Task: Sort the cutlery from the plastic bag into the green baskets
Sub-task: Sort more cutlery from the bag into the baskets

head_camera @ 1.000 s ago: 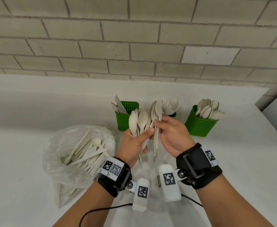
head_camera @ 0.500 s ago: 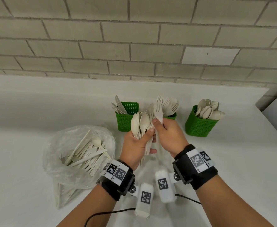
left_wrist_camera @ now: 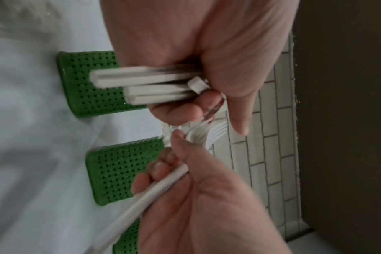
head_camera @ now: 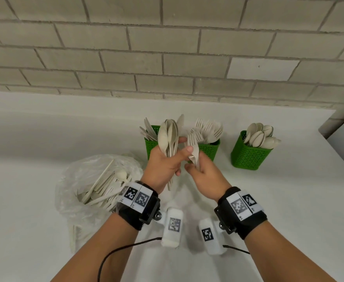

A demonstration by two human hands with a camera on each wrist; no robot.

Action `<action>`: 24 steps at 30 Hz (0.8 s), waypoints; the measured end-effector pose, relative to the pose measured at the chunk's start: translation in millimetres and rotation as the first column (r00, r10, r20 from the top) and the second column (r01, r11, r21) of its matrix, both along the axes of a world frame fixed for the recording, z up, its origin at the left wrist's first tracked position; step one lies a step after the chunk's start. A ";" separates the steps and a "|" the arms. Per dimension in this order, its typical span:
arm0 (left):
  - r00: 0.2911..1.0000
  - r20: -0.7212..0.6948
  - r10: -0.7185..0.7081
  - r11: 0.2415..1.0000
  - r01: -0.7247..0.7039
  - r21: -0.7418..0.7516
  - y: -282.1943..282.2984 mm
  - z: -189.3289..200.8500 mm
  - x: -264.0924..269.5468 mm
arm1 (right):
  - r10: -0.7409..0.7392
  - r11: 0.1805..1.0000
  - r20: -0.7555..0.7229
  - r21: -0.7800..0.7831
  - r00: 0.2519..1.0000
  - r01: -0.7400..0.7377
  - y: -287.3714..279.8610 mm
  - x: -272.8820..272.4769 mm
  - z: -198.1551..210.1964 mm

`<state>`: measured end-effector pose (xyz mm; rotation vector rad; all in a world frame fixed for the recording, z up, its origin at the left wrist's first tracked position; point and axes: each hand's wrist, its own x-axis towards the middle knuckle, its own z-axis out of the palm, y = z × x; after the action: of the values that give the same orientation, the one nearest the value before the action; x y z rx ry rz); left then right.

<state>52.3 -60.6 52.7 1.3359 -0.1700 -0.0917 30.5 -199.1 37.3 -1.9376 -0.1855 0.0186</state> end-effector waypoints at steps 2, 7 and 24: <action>1.000 0.014 0.001 1.000 -0.001 0.004 -5.3 0.0 -0.2 | -0.011 1.000 0.008 0.009 1.000 0.011 3.4 -0.7 -4.3; 1.000 0.012 0.008 1.000 -0.008 0.022 -13.3 -6.1 -0.2 | 0.042 0.999 0.066 -0.034 0.997 -0.040 8.0 -3.1 -10.3; 0.984 -0.165 -0.073 0.992 0.088 0.087 -9.9 -24.1 -4.1 | -0.080 0.949 -0.005 -0.307 0.997 0.074 -22.2 -2.7 -29.3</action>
<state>48.3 -70.4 28.6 1.4090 -0.0830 -0.2786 27.8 -221.3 8.0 -2.2529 -0.0984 0.0134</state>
